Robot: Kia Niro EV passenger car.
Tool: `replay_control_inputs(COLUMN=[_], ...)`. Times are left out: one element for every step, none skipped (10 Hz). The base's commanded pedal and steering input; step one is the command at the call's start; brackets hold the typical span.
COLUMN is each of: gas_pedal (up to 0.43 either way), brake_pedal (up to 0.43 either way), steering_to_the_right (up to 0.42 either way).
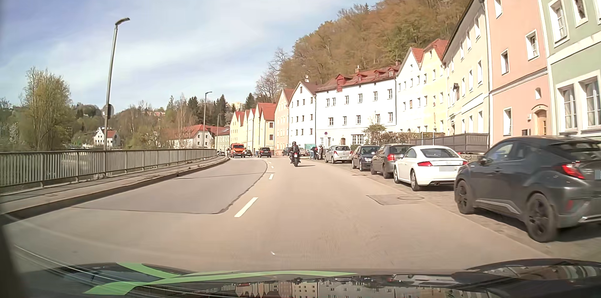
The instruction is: Follow the waypoints while adhering to traffic rules and regulations
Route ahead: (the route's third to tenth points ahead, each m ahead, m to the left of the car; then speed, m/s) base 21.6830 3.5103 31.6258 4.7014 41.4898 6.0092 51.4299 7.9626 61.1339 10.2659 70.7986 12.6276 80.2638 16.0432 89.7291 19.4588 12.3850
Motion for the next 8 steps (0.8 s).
replay_control_inputs(gas_pedal=[0.079, 0.079, 0.079, 0.087, 0.087, 0.079, 0.067, 0.059], brake_pedal=[0.000, 0.000, 0.000, 0.000, 0.000, 0.000, 0.000, 0.000], steering_to_the_right=[-0.021, -0.021, -0.021, -0.021, -0.021, -0.021, -0.021, -0.022])
